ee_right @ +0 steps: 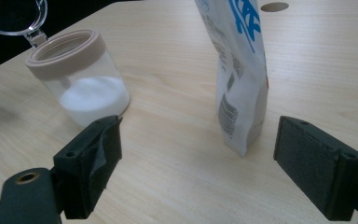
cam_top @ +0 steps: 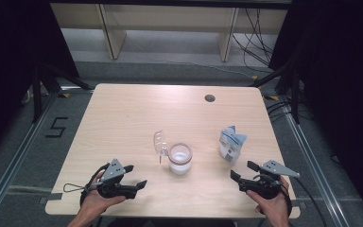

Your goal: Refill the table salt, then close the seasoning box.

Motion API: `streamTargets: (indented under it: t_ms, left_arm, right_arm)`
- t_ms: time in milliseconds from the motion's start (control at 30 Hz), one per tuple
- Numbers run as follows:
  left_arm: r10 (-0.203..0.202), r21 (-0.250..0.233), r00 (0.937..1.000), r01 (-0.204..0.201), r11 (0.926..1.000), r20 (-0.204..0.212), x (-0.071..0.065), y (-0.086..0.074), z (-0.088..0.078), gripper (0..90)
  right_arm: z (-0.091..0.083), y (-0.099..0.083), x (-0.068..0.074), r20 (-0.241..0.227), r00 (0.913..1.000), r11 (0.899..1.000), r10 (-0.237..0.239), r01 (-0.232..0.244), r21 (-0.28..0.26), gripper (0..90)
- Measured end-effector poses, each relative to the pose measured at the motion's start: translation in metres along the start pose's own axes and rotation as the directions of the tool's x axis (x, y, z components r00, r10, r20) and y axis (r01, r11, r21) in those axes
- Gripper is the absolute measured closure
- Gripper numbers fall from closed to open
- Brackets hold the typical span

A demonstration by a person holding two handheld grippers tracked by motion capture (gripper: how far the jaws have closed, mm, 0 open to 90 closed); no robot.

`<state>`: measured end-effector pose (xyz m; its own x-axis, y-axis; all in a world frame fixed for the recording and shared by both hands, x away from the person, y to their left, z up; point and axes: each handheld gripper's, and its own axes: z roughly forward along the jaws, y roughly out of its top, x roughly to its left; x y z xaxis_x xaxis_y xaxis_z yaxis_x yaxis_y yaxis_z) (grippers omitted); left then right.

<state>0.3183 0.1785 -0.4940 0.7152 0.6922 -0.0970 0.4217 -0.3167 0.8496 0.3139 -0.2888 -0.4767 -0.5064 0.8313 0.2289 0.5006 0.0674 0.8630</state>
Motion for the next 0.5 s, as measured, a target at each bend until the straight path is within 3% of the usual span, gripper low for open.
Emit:
streamTargets:
  t_ms: [67,100,167,200,233,267,367,433,467,500]
  left_arm:
    - [-0.005,0.0,1.0,0.005,1.0,-0.001,-0.0008,0.0,0.0001,23.4]
    - [0.0,0.003,1.0,0.0,1.0,-0.002,-0.0007,0.0,-0.0002,23.4]
    - [0.001,0.001,1.0,-0.001,1.0,-0.003,-0.0006,0.0,0.0,23.4]
    - [-0.003,-0.001,1.0,0.003,1.0,-0.001,-0.0008,0.0,0.0002,23.4]
    - [-0.005,0.002,1.0,0.005,1.0,-0.005,-0.001,0.0002,0.0002,23.4]
    - [0.0,0.007,1.0,0.0,1.0,-0.006,-0.0006,0.0003,0.0,23.4]
    - [0.005,0.004,1.0,-0.005,1.0,0.0,-0.0004,0.0009,0.0007,23.4]
    - [0.007,0.004,1.0,-0.007,1.0,0.001,-0.0003,0.0009,0.0012,23.4]
    - [0.005,0.002,1.0,-0.005,1.0,-0.002,-0.0007,0.001,0.0014,23.4]
    - [0.008,0.005,1.0,-0.008,1.0,-0.003,-0.001,0.0011,0.0013,23.4]
  right_arm:
    - [-0.001,-0.0015,0.0027,0.015,0.9998,1.0,0.011,-0.011,0.016,16.0]
    - [-0.0002,-0.002,0.0007,-0.002,0.9997,0.999,-0.024,0.024,0.036,16.0]
    - [-0.0003,-0.0042,0.0036,0.02,0.9998,0.999,-0.007,0.006,0.037,16.0]
    - [-0.0003,-0.0045,0.0035,-0.005,0.9999,0.999,-0.009,0.009,0.03,16.1]
    - [-0.001,-0.0055,0.0061,-0.003,0.9998,0.999,0.021,-0.021,0.047,16.0]
    - [-0.0017,-0.006,0.0063,0.008,0.9998,0.998,0.018,-0.019,0.06,16.0]
    - [0.0,-0.0078,0.0023,0.0,0.9997,0.998,-0.025,0.025,0.053,16.0]
    - [-0.0022,-0.0088,0.0052,-0.007,0.9998,0.998,0.019,-0.018,0.064,16.0]
    - [-0.0022,-0.0089,0.0025,-0.007,0.9998,0.998,-0.021,0.021,0.058,16.0]
    - [-0.0013,-0.0104,0.0041,-0.002,1.0,0.999,0.0,0.0,0.054,16.0]
